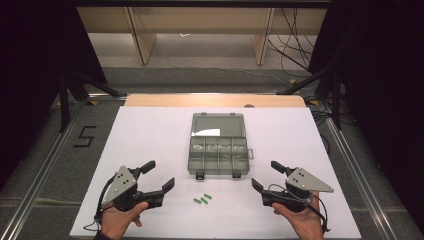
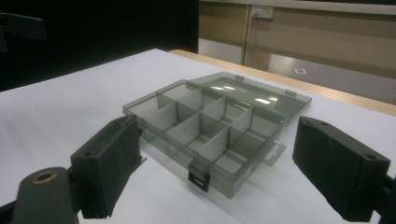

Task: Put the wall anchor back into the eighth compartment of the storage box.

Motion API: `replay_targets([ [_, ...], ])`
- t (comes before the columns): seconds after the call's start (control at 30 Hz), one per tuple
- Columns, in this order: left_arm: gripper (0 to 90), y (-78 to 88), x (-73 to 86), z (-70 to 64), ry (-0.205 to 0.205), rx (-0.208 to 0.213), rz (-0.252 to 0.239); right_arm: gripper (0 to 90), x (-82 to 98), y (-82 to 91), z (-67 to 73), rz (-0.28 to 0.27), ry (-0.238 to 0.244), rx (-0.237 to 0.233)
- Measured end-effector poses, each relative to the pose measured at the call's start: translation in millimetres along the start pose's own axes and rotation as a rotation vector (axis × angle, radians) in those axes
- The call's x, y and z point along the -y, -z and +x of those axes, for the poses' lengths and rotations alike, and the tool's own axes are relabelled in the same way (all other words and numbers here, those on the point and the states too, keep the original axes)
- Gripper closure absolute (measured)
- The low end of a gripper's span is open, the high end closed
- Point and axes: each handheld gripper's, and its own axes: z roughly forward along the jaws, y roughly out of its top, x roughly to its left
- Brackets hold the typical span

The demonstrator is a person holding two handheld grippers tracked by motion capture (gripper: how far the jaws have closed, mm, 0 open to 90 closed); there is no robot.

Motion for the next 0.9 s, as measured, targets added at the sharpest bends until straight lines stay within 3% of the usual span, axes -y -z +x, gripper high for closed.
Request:
replay_targets([
  [0.2, 16.1, 0.9, -0.2, -0.6, 0.001, -0.011, 0.016, 15.6, -1.5, 0.5, 0.2, 0.018, 0.037, 0.012],
  [0.23, 16.1, 1.0, -0.2, -0.7, 0.001, -0.01, 0.017, 15.5, -1.4, -1.9, -0.5, -0.007, 0.055, 0.008],
  [0.27, 16.1, 1.0, -0.2, -0.8, -0.002, -0.011, 0.018, 15.5, -3.1, -1.6, 0.0, 0.014, 0.045, -0.002],
  [0.43, 16.2, 1.3, -0.2, -1.3, 0.002, -0.014, 0.018, 15.5, -7.2, -3.2, 0.1, 0.004, 0.074, -0.004],
  [0.53, 16.2, 1.3, -0.2, -1.5, 0.007, -0.018, 0.017, 15.7, -10.9, -4.4, 3.0, 0.022, 0.06, -0.036],
  [0.63, 16.2, 1.4, -0.4, -1.3, 0.004, -0.017, 0.016, 16.0, -15.8, -6.6, 3.9, 0.039, 0.095, -0.04],
  [0.7, 16.2, 0.3, -0.4, -0.1, -0.009, -0.008, 0.002, 16.0, -17.8, -8.8, 5.8, 0.058, 0.091, -0.047],
  [0.9, 16.2, 1.4, -0.3, -1.4, 0.003, -0.018, 0.016, 17.0, -23.0, -12.6, 6.3, 0.105, 0.132, -0.053],
])
